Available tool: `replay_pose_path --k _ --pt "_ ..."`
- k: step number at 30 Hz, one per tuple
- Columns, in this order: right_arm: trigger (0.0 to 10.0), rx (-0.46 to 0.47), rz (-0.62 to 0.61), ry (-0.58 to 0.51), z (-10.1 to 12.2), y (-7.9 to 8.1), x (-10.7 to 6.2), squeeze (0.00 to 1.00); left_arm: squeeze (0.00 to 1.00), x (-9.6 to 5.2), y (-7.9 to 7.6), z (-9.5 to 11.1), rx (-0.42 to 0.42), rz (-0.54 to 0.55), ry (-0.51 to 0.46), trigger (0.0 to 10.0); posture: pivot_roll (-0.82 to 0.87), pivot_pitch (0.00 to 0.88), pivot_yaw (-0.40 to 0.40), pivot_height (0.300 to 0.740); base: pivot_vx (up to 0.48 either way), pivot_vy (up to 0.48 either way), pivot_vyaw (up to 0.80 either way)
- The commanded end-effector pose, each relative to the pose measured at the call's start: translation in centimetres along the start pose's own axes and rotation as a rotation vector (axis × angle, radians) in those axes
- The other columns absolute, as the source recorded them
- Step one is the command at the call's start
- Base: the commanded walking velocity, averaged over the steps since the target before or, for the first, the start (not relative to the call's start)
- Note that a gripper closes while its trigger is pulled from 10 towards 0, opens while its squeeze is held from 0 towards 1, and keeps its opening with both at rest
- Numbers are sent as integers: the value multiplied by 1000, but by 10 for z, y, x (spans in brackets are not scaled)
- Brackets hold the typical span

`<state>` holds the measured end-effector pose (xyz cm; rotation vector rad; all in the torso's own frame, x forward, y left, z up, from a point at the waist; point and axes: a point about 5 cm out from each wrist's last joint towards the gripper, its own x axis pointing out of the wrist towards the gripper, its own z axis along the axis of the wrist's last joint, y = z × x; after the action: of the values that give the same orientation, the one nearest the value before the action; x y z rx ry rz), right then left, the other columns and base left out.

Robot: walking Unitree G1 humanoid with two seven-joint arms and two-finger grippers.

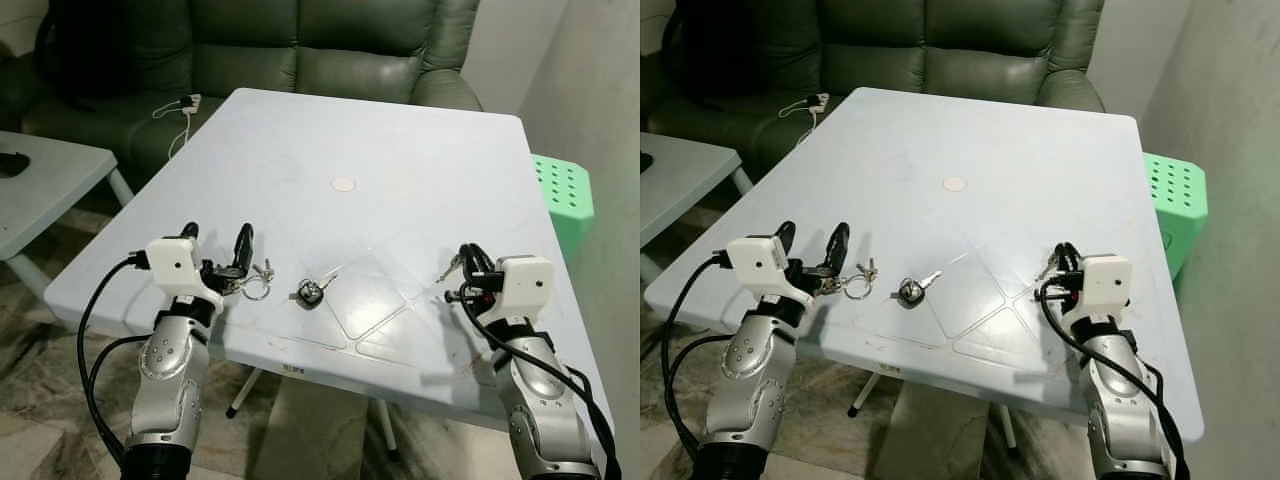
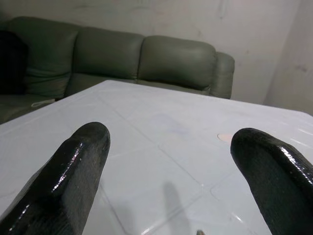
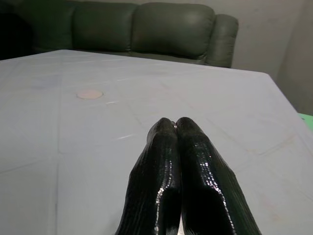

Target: Hang keys on a hook

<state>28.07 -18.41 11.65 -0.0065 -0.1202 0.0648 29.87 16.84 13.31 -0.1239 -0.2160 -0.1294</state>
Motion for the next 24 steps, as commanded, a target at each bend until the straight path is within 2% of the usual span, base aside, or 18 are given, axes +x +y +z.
replay_pose_path --k 1,8,17,19,24 --pt "10000 -5 -4 -9 3 -1 3 0 0 2 1 1 11 6 -4 10000 -46 0 -3 721 0 0 -788" --pt "10000 -10 -5 -3 2 0 5 0 0 3 0 1 15 5 -10 10000 -47 0 -7 721 0 0 -788" --pt "10000 -9 6 -1 1 4 7 0 0 4 1 -2 15 19 -8 10000 -41 0 -10 721 0 -455 -788" --pt "10000 -11 9 1 1 4 7 0 0 4 0 -2 -44 22 -15 10000 -41 0 -12 721 0 0 -788" --pt "10000 -16 14 7 0 4 7 0 0 4 0 -1 -27 27 -19 10000 -40 0 -15 721 0 0 -788"
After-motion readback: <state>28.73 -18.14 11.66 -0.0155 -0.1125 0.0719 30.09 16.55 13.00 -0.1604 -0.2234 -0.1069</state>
